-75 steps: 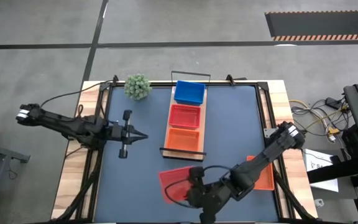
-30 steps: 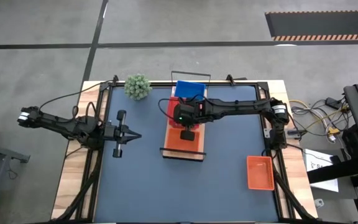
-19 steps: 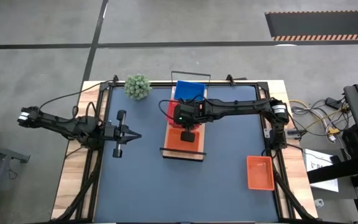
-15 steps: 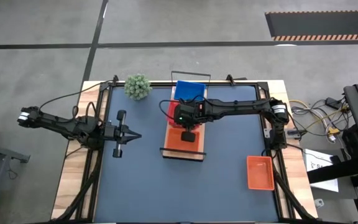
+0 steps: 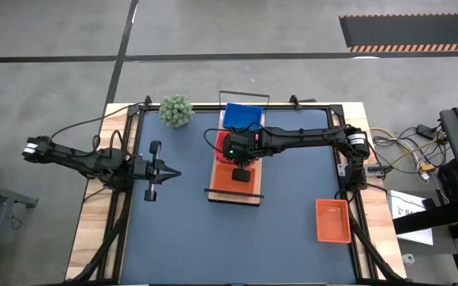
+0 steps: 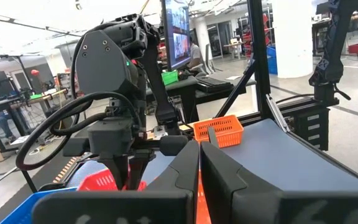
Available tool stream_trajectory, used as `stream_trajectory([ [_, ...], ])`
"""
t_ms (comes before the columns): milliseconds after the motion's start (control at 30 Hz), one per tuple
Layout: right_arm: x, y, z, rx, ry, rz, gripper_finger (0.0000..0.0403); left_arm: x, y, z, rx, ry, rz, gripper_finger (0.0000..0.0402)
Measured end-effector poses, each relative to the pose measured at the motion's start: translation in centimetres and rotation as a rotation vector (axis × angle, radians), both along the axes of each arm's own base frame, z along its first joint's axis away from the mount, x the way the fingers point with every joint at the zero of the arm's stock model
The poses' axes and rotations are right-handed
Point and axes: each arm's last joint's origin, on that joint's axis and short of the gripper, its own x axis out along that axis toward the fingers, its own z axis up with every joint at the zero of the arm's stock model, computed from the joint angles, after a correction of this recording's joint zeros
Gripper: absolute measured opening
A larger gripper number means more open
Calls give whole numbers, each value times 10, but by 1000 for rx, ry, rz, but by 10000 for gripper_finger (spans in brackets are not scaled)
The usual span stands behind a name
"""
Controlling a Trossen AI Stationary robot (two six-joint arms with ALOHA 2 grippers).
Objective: Stack baskets on shelf by color
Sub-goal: Stack the red bin on top of the red bin, then stack the orange bin on top of the orange bin
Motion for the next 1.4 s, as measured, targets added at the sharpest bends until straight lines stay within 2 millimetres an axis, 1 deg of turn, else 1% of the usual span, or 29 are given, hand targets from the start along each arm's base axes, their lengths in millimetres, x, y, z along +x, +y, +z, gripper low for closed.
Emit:
stream_trajectory([
  [200,-2,0,2,8,2,-9,87,0,0,0,0,0,0,0],
  [300,-3,0,11,11,6,-16,108,0,0,0,0,0,0,0],
  [400,-5,1,22,10,12,-13,115,0,0,0,0,3,0,0],
  [467,-6,1,27,6,20,-4,109,1,0,-1,1,6,0,0],
  [533,-8,1,30,-1,42,15,93,1,0,-1,1,7,0,0],
  [600,-11,2,35,-8,44,34,70,1,0,-1,0,8,0,0],
  [700,-18,9,43,-11,25,53,30,1,0,-1,-3,8,0,0],
  [733,-21,13,45,-11,21,63,19,1,0,-1,-3,8,0,0],
  [833,-33,24,52,-8,3,66,10,1,0,0,-2,-1,0,0],
  [1000,-54,46,73,34,-93,30,9,0,0,3,-9,-33,-1,0],
  [1133,-74,70,83,120,-128,-45,9,0,0,3,-10,-35,-1,0],
  [1200,-84,85,87,202,-139,-105,9,1,0,3,-11,-37,-1,0],
  [1267,-95,99,89,342,-114,-187,9,1,0,3,-13,-37,-1,0],
  [1333,-107,111,85,494,-19,-293,8,1,0,3,-15,-37,-1,0],
  [1400,-120,126,75,568,94,-426,8,1,0,3,-14,-35,-1,0],
])
